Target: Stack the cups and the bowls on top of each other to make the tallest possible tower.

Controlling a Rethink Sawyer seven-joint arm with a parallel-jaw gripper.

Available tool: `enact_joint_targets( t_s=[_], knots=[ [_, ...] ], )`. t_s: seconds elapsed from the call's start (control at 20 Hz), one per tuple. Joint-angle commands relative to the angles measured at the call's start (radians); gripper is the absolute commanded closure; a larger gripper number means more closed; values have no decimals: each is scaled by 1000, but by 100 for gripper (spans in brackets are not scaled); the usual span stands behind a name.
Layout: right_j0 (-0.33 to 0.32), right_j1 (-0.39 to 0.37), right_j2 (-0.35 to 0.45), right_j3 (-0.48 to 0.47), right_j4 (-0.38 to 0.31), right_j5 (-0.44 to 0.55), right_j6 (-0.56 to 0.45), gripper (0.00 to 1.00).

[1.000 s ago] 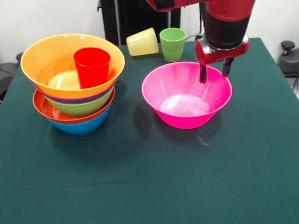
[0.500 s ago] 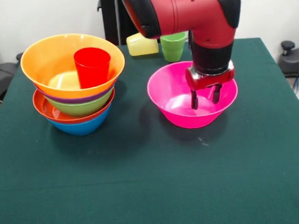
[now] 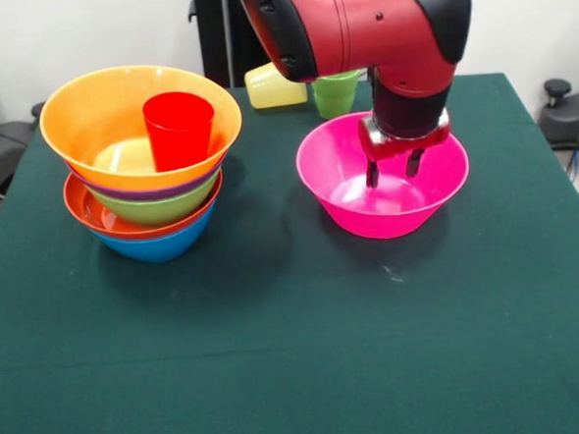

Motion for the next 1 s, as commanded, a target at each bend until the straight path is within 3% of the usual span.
enact_joint_targets(
  t_s=[0.05, 0.45, 1.0],
  knots=[
    [23, -59, 48, -80, 60, 227, 21, 0],
    [26, -84, 59, -105, 75, 316, 20, 0],
    [57, -92, 47, -120, 65, 325, 38, 0]
  ],
)
